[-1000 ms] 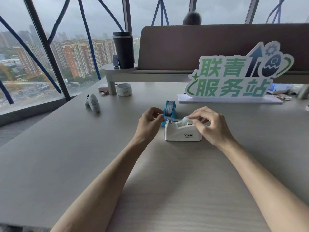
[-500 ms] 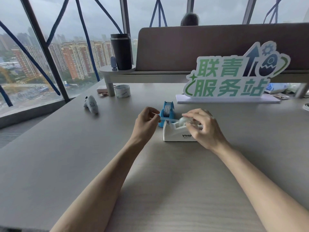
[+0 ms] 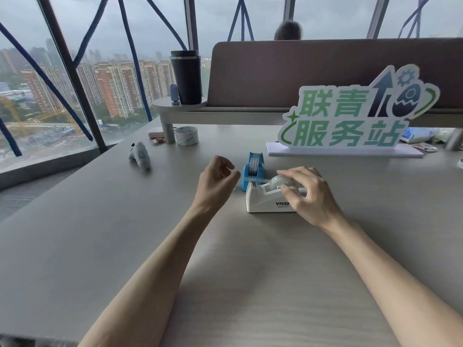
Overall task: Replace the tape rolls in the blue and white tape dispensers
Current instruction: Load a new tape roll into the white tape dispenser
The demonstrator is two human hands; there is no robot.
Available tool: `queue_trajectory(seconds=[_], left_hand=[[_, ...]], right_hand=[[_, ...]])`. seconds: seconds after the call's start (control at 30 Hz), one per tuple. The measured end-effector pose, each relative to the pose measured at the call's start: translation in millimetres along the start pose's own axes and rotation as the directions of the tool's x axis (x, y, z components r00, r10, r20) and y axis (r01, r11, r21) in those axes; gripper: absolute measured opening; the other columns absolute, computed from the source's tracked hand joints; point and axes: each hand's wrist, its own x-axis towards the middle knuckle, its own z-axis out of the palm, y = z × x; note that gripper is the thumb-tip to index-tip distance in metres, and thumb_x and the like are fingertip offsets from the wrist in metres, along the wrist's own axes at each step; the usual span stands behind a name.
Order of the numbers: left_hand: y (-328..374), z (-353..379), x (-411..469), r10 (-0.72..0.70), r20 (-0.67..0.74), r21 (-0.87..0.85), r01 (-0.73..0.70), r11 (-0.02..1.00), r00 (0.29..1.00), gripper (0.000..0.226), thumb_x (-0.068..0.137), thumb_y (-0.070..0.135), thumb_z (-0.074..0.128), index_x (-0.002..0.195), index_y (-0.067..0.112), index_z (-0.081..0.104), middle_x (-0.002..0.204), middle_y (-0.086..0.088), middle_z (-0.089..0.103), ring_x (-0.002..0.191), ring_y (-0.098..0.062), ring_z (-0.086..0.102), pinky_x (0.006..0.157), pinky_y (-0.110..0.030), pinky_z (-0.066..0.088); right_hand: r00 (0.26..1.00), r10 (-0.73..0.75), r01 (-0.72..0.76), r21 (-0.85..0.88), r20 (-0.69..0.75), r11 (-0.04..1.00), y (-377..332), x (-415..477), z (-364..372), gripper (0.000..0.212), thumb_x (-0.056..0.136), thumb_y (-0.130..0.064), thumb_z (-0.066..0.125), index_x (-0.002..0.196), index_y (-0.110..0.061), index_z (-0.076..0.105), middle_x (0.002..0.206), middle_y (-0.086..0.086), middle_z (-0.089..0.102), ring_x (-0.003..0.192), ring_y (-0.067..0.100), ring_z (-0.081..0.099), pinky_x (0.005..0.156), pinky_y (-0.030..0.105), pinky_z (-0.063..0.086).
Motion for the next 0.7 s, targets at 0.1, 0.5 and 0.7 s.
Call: queue_trajectory(seconds=[0.1,0.5,0.7], left_hand=[[-3.3,-1.7,1.9,-0.027,0.017,0.029,0.026,0.999,0.999,0.008,0.077,0.015,0.062,0.084,0.017,0.059,0.073,-0.009,0.068,0.065,-0.02,0.06,0.062,-0.029,0.044],[-12.7,-12.9,7.5,0.04,0.228,0.07,-0.057,0.996,0.973,0.015,0.088,0.012,0.065,0.101,0.017,0.06,0.072,-0.003,0.065,0.066,-0.011,0.058,0.053,-0.01,0.041],[-14.7,-18.6,8.7,0.006,0.341,0.128,-0.053,0.99,0.94,0.019,0.088,0.017,0.066,0.105,0.018,0.06,0.069,0.005,0.068,0.073,-0.015,0.062,0.067,-0.028,0.045]], right_hand=[[1.0,0.002,-0.002,0.003,0.003,1.0,0.0,-0.7,-0.1,0.038,0.082,-0.031,0.054,0.116,-0.021,0.068,0.109,-0.006,0.067,0.105,0.014,0.052,0.088,0.023,0.039],[1.0,0.004,-0.004,0.019,-0.003,1.0,-0.2,1.1,-0.2,0.036,0.081,-0.03,0.054,0.114,-0.022,0.068,0.108,-0.006,0.068,0.106,0.014,0.052,0.082,0.013,0.039],[1.0,0.026,-0.025,0.079,-0.007,0.997,-0.5,0.5,-1.6,0.037,0.08,-0.029,0.056,0.114,-0.022,0.068,0.107,-0.006,0.067,0.106,0.012,0.053,0.077,0.037,0.056]])
